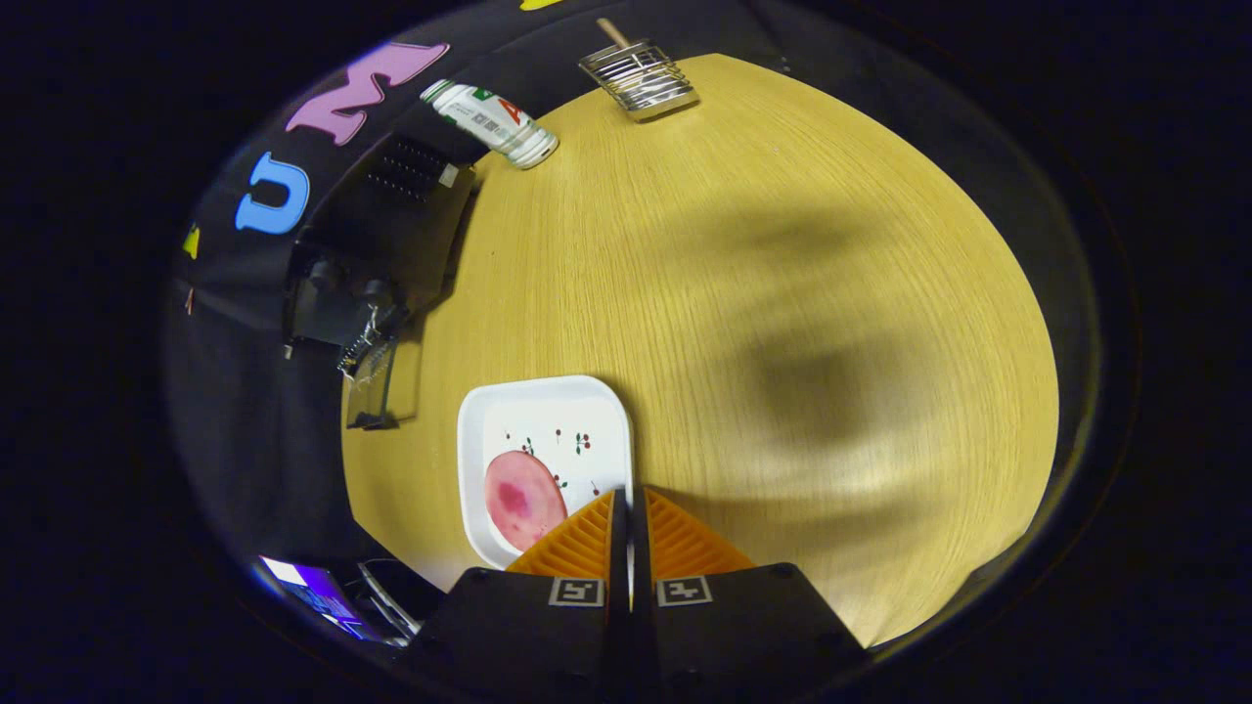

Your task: Open the toaster oven, put the food inside, and close the toaster oven door.

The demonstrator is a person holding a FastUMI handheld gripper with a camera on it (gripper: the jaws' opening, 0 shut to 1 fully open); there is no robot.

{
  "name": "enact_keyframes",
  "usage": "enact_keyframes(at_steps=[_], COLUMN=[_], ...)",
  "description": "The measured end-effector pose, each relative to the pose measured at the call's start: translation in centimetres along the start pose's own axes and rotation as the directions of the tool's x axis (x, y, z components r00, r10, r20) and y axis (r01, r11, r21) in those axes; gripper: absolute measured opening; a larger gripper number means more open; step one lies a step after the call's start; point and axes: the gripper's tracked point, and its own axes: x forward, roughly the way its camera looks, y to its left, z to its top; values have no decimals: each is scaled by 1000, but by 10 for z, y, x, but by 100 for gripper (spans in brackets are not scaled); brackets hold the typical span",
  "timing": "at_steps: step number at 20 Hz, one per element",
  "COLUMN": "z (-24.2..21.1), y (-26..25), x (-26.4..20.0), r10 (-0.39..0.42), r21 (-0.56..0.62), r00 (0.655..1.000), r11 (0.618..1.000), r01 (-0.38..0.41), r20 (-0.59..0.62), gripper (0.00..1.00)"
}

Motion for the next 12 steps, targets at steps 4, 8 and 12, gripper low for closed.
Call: enact_keyframes(at_steps=[4, 8, 12], z=[0, -7, -13], y=[7, 6, 14], x=[-8, -23, -34], r10=[108, 148, 181], r21=[109, 224, 289], r00=[990, 978, 965], r11=[987, 958, 929], r01=[-117, -179, -232], r20=[87, 148, 190], gripper=[5, 5, 5])
